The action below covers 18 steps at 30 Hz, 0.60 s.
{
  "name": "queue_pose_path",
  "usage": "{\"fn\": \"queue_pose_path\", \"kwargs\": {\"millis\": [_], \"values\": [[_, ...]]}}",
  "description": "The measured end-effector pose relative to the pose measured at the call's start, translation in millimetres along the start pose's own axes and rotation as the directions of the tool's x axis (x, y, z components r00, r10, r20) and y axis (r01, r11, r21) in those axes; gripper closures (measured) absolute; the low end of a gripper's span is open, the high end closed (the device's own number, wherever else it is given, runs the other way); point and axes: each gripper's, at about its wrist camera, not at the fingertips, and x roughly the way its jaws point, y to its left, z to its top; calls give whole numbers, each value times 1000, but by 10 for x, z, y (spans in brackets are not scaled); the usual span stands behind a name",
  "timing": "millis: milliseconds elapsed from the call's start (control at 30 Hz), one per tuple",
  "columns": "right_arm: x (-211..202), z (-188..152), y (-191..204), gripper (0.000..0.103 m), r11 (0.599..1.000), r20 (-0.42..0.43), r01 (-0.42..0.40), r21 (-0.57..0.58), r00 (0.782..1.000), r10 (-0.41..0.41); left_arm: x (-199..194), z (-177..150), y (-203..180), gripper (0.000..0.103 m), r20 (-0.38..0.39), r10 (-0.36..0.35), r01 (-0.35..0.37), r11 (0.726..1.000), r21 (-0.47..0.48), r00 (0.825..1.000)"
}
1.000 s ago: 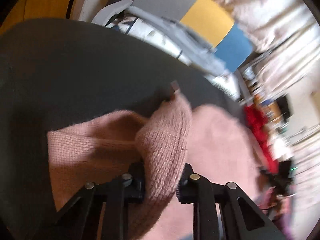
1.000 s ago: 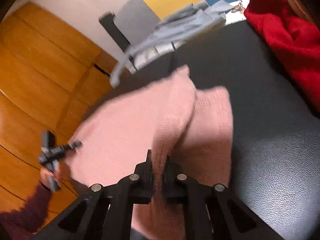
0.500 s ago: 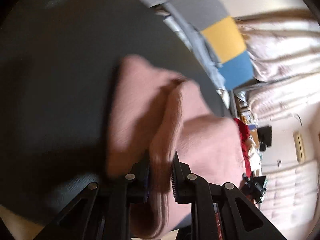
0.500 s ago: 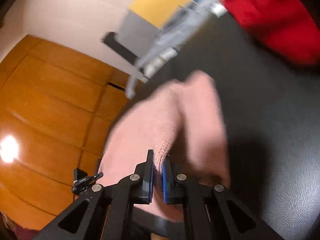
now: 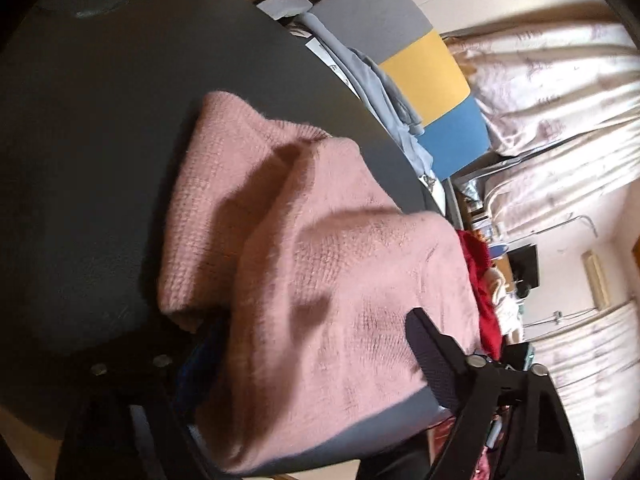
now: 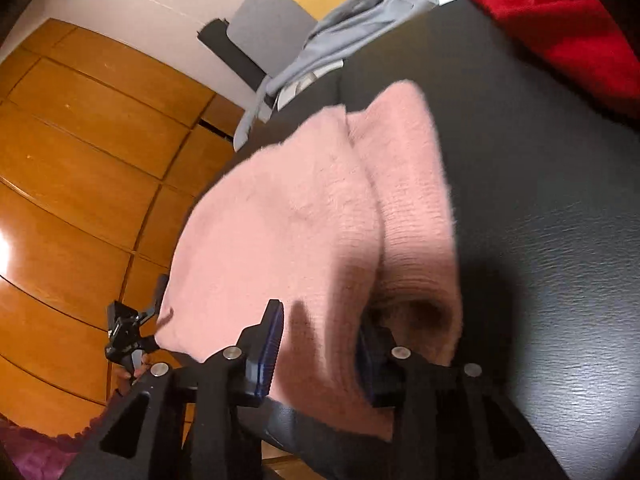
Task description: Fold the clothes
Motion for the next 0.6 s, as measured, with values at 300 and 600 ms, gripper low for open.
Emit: {"fn": "queue_pose_path", "kwargs": {"millis": [300,600], "values": [[-623,-135,175,98,997,132,-77,-14,988,78,-488,-129,-38,93,53,-100,94,991,92,994],[-623,-544,-479,98,981,127,57,183,989,-81,-211,-422,245,94,2,43,-43,996,84,999]]}}
